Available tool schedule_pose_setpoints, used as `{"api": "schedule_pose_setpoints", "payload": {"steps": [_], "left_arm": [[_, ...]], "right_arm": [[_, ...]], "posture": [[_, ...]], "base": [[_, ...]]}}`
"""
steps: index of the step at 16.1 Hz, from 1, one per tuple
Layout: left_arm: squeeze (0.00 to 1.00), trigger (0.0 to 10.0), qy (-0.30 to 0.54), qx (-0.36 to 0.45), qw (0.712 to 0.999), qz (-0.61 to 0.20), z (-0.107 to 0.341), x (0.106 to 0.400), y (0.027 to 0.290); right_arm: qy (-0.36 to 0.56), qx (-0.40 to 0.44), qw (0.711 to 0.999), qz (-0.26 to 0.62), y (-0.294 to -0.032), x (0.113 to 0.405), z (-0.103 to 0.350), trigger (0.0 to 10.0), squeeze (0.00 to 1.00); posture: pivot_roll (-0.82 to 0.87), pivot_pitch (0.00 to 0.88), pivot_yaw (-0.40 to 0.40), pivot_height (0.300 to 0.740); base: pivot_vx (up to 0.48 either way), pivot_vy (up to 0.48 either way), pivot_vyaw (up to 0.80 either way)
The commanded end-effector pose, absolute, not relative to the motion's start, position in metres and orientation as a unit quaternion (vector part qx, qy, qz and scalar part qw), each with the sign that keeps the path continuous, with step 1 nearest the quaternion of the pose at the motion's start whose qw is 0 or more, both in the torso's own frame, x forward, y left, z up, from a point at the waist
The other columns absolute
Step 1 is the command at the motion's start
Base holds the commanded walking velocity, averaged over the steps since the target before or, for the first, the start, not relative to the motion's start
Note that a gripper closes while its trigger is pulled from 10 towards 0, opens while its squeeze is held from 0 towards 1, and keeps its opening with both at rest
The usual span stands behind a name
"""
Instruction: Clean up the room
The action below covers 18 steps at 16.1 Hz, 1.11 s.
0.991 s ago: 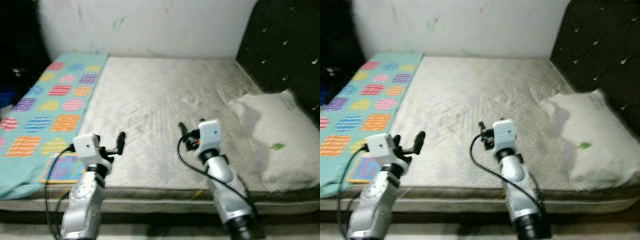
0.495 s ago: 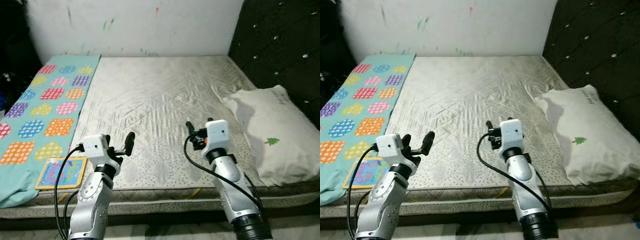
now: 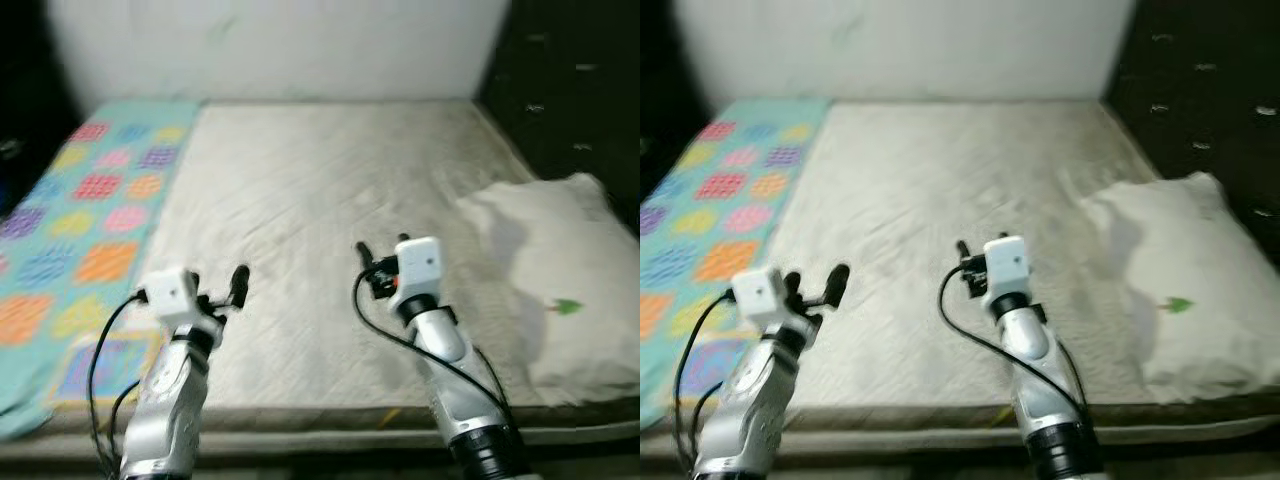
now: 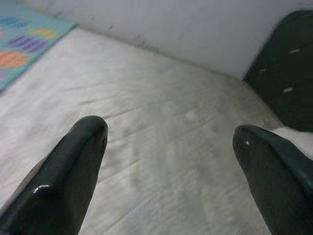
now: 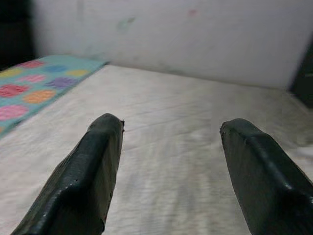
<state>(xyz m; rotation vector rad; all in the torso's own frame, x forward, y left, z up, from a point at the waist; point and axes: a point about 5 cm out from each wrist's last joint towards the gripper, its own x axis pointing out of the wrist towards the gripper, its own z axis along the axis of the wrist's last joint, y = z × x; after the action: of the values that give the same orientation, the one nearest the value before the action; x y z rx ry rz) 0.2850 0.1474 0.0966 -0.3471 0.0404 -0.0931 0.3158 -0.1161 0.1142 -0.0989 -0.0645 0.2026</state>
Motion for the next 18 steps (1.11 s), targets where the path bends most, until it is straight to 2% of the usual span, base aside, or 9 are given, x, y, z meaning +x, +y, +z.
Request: {"api": "schedule_pose_setpoints", "payload": {"steps": [1, 7, 13, 18], "left_arm": [[0.0, 10.0, 0.033, -0.17, 0.984, -0.046, 0.092, 0.282, 0.145], [0.0, 10.0, 0.035, -0.172, 0.984, -0.018, 0.09, 0.281, 0.151], [0.0, 10.0, 0.041, -0.179, 0.983, -0.019, 0.089, 0.28, 0.149], [0.0, 10.0, 0.043, -0.181, 0.982, -0.021, 0.089, 0.28, 0.148]], "right_arm": [[-0.026, -0.049, 0.994, 0.096, -0.119, 0.315, 0.112, 10.0, 0.0], [-0.023, -0.048, 0.995, 0.088, -0.128, 0.312, 0.111, 10.0, 0.0], [-0.013, -0.055, 0.995, 0.08, -0.138, 0.309, 0.108, 10.0, 0.0], [-0.013, -0.058, 0.994, 0.087, -0.135, 0.309, 0.108, 10.0, 0.0]], "posture": [[-0.14, 0.0, 0.02, 0.74], [-0.14, 0.0, 0.015, 0.74], [-0.15, 0.0, 0.014, 0.74], [-0.15, 0.0, 0.007, 0.74]], "base": [[0.0, 0.0, 0.0], [0.0, 0.0, 0.0], [0.0, 0.0, -0.8], [0.0, 0.306, 0.0]]}}
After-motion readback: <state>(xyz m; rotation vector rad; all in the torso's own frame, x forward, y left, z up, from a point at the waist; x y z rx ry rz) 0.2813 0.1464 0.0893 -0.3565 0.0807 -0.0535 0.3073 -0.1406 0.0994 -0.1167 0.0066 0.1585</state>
